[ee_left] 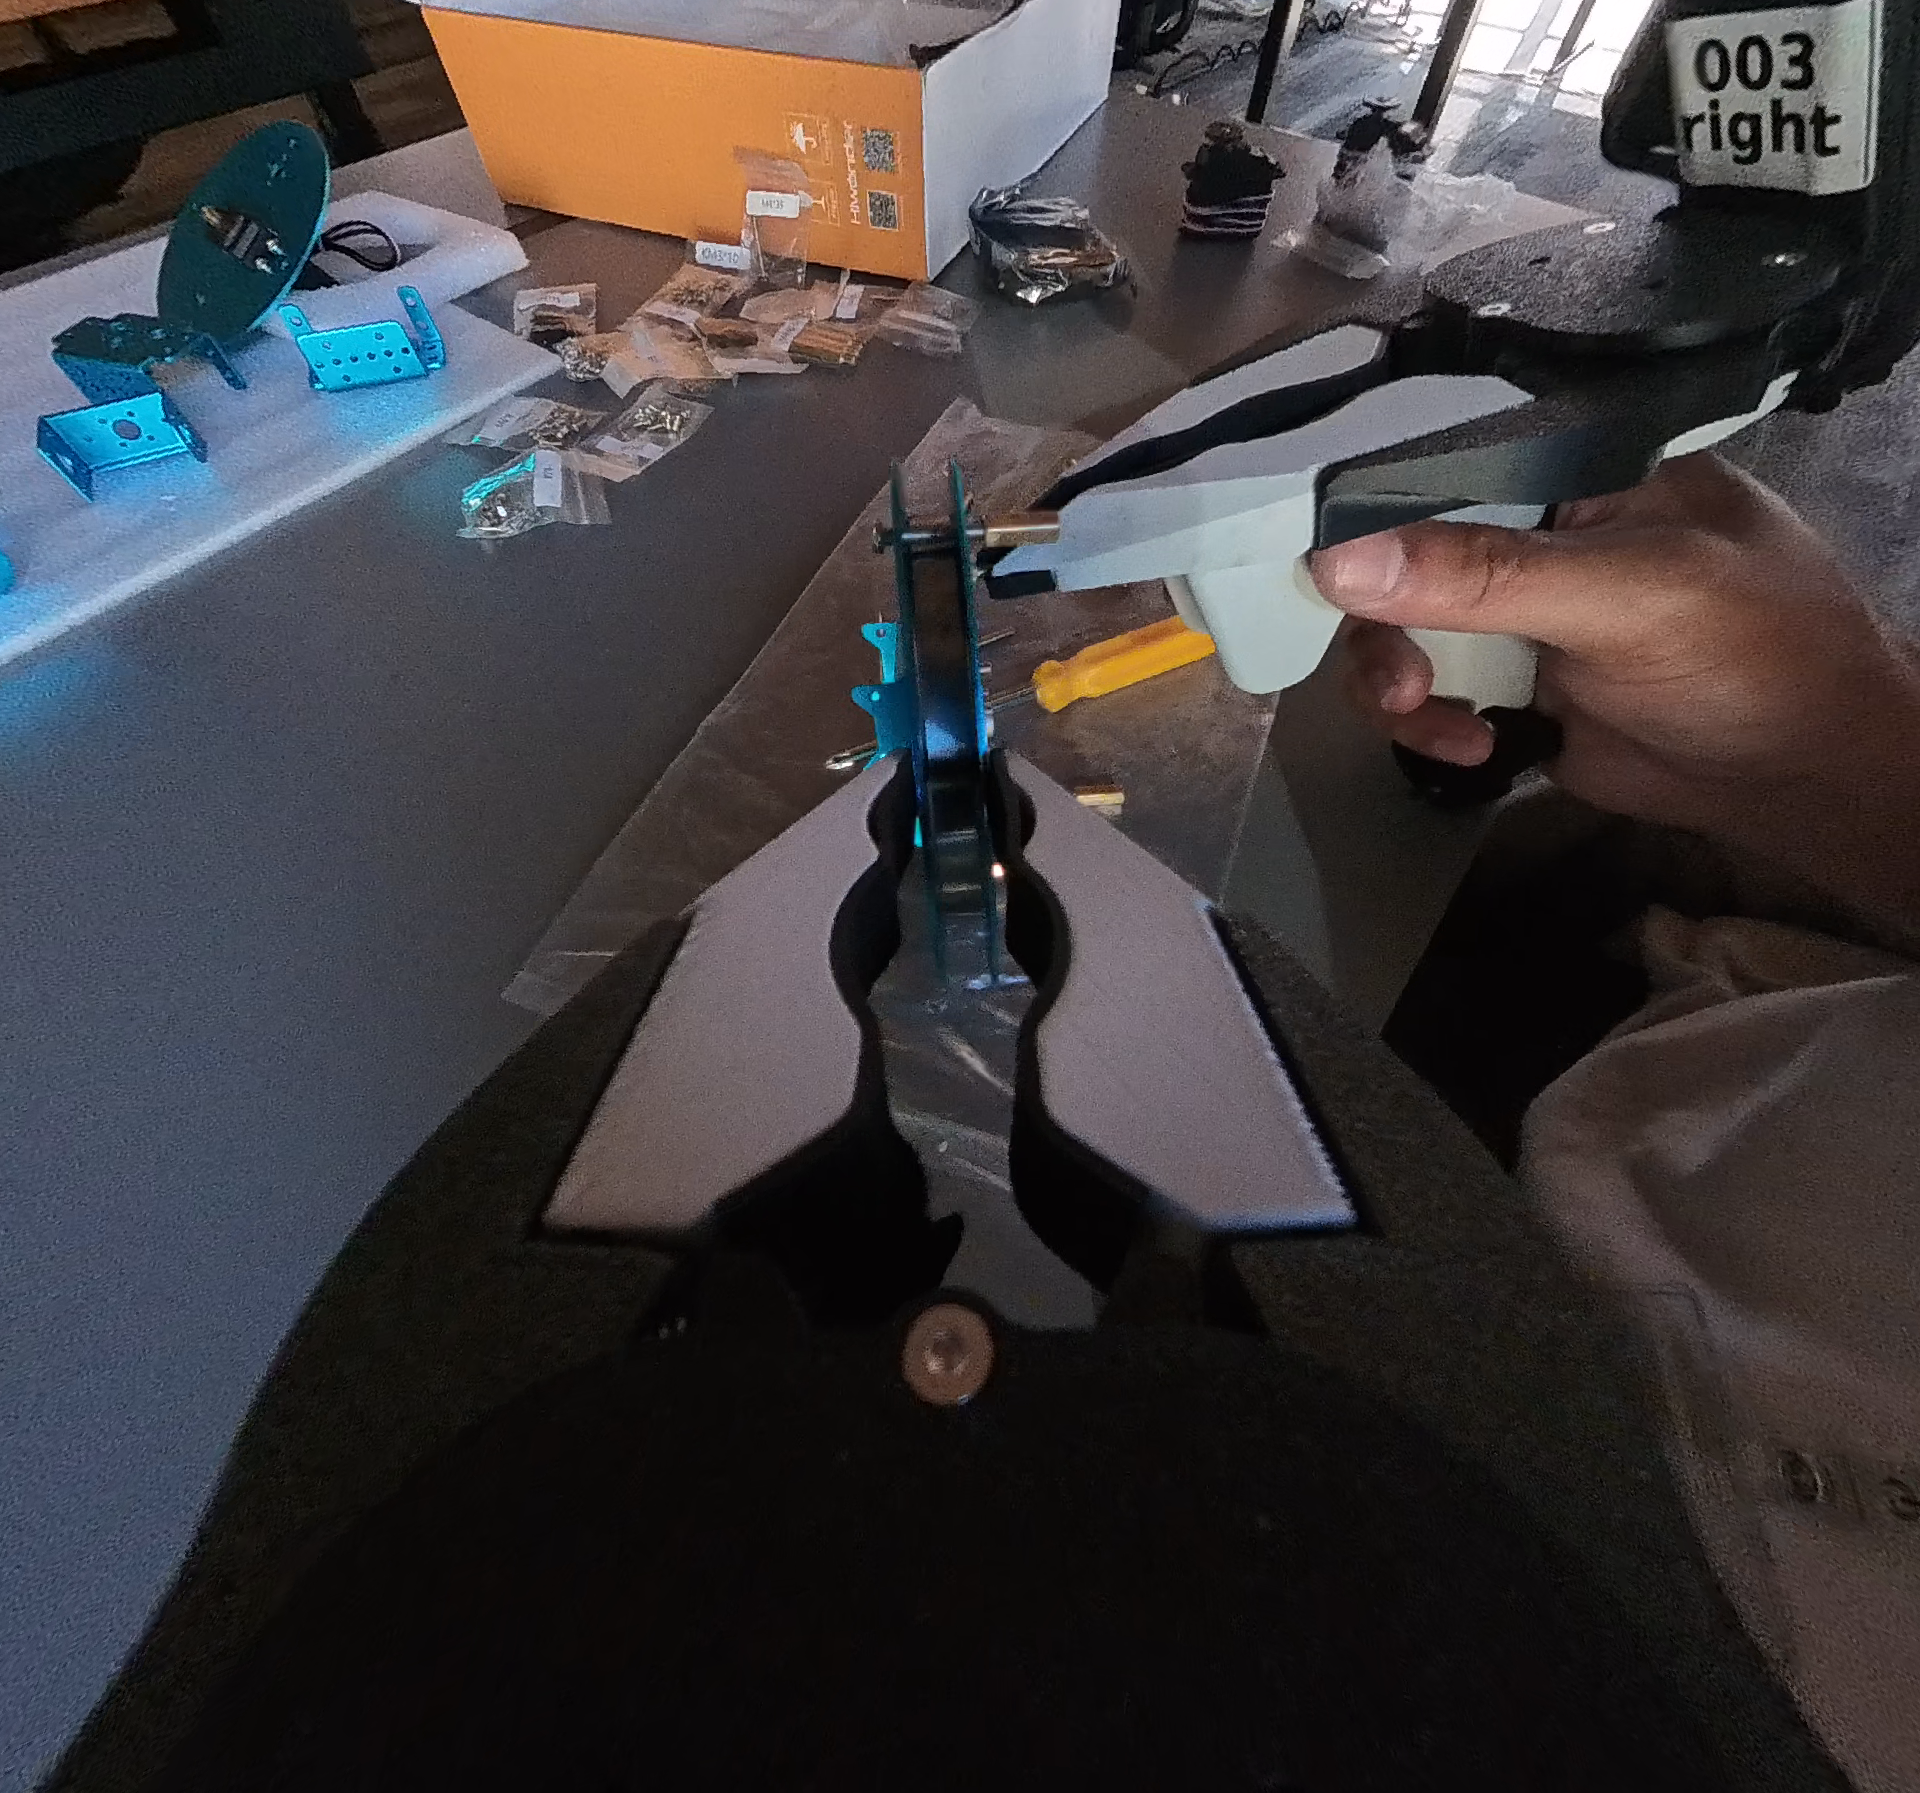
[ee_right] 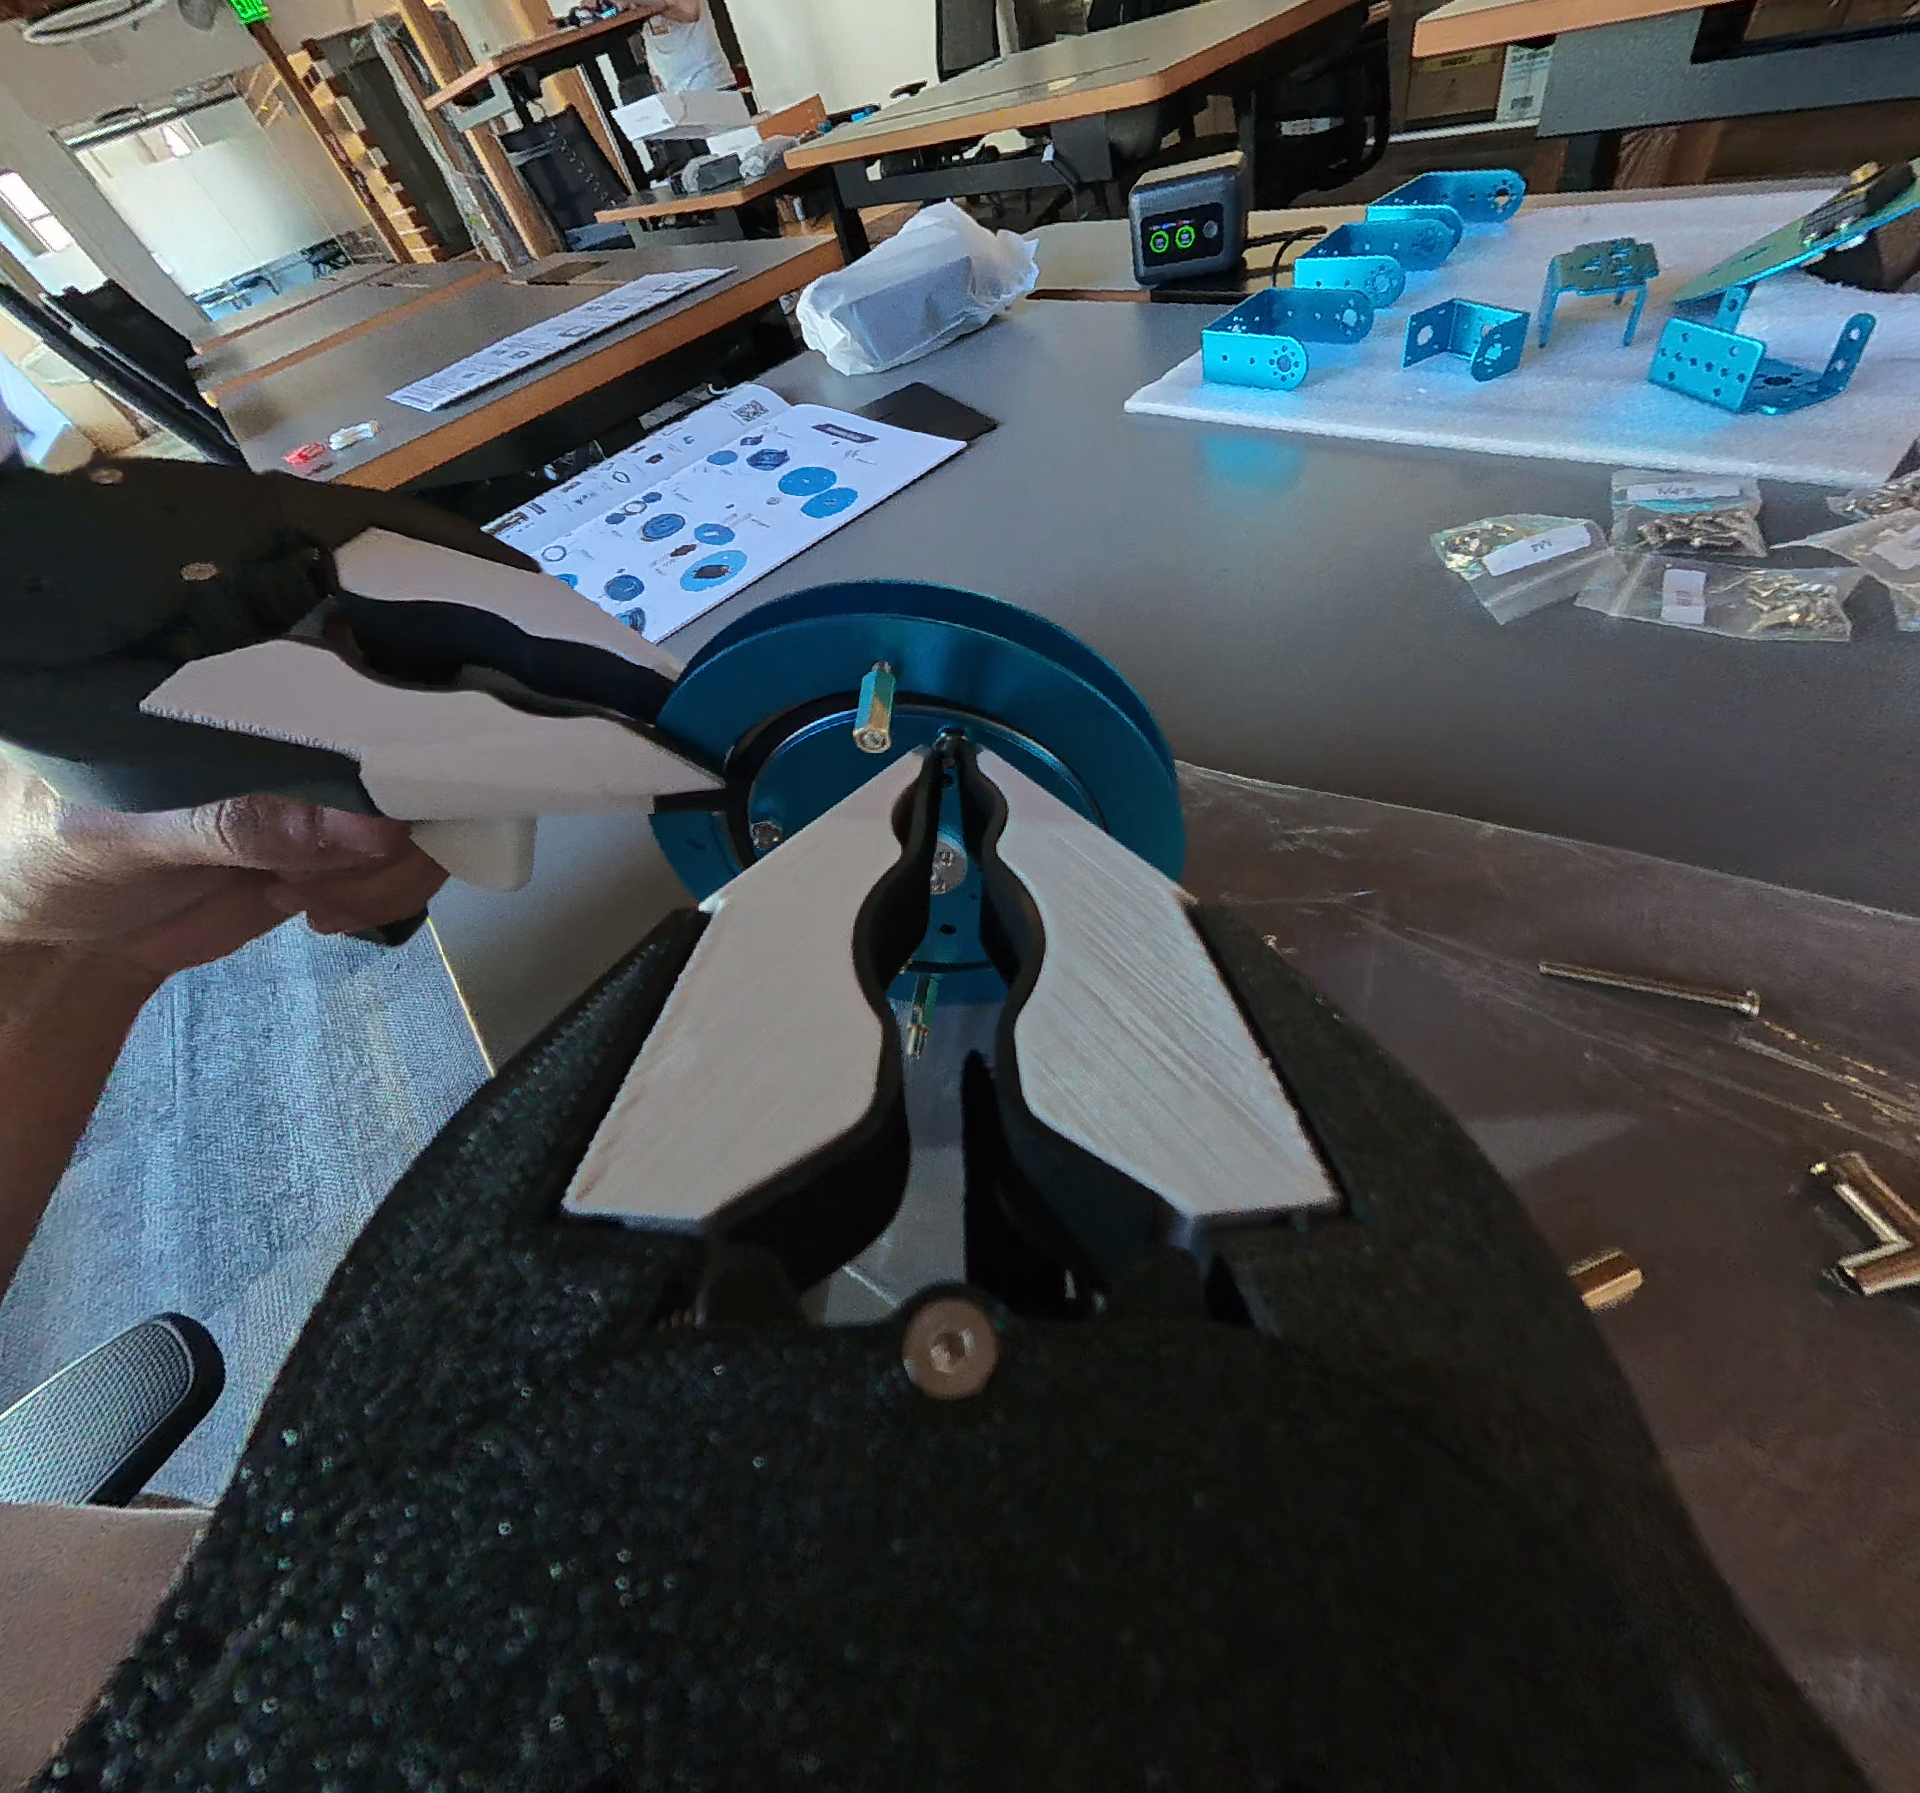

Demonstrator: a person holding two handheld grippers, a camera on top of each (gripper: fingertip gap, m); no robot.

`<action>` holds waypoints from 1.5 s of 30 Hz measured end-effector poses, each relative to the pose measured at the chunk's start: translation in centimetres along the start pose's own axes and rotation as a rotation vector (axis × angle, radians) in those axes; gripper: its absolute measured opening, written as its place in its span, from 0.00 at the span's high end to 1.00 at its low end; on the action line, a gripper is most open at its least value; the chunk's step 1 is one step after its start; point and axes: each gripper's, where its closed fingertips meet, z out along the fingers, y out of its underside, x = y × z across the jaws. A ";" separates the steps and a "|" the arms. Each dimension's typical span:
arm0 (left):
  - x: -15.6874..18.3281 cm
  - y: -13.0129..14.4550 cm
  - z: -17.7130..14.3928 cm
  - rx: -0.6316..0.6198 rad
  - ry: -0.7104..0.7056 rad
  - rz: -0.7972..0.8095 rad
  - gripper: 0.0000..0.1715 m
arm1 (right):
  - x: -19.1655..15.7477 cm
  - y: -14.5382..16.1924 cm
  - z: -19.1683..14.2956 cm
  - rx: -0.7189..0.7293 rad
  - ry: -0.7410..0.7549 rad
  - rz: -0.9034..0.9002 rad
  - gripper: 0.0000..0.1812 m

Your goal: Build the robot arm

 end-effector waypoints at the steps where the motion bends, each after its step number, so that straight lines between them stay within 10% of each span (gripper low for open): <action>1: 0.0 -0.1 0.0 -0.003 -0.008 0.017 0.93 | -0.1 0.0 0.0 -0.004 -0.003 -0.009 1.00; 45: -1.1 0.1 1.2 -0.054 0.084 0.081 0.92 | -2.1 -0.2 1.2 -0.066 -0.070 -0.118 1.00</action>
